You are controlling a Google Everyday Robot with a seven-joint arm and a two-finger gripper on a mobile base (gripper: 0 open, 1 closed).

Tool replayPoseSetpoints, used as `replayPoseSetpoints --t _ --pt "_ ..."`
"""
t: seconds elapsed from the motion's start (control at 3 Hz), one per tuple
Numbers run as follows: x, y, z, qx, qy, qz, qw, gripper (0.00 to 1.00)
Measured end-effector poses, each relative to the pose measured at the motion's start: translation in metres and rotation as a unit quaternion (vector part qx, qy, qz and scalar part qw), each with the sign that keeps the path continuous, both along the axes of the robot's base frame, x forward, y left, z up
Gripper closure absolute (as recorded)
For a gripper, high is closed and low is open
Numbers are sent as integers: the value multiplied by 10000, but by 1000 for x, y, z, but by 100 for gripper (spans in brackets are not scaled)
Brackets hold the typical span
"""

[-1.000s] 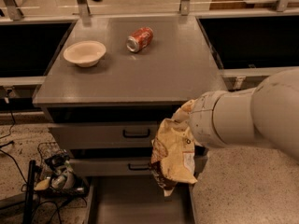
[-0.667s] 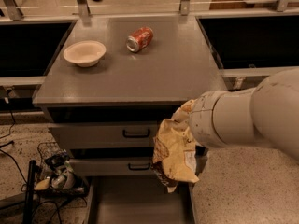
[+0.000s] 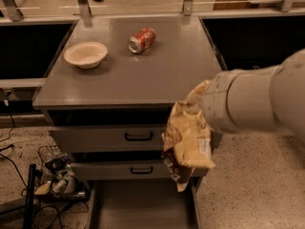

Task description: Pick brown chip bag from bottom drawer and place on counter

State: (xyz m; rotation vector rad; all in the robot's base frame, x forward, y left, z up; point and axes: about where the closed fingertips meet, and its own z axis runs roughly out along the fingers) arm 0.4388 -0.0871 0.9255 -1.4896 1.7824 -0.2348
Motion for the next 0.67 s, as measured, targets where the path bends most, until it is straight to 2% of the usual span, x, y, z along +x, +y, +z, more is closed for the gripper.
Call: replayPoseSetpoints --t 0.33,0.67 --pt "18 -2 67 -219 -497 -106 9985 100" --pt "18 3 90 -317 -728 -97 9968 100"
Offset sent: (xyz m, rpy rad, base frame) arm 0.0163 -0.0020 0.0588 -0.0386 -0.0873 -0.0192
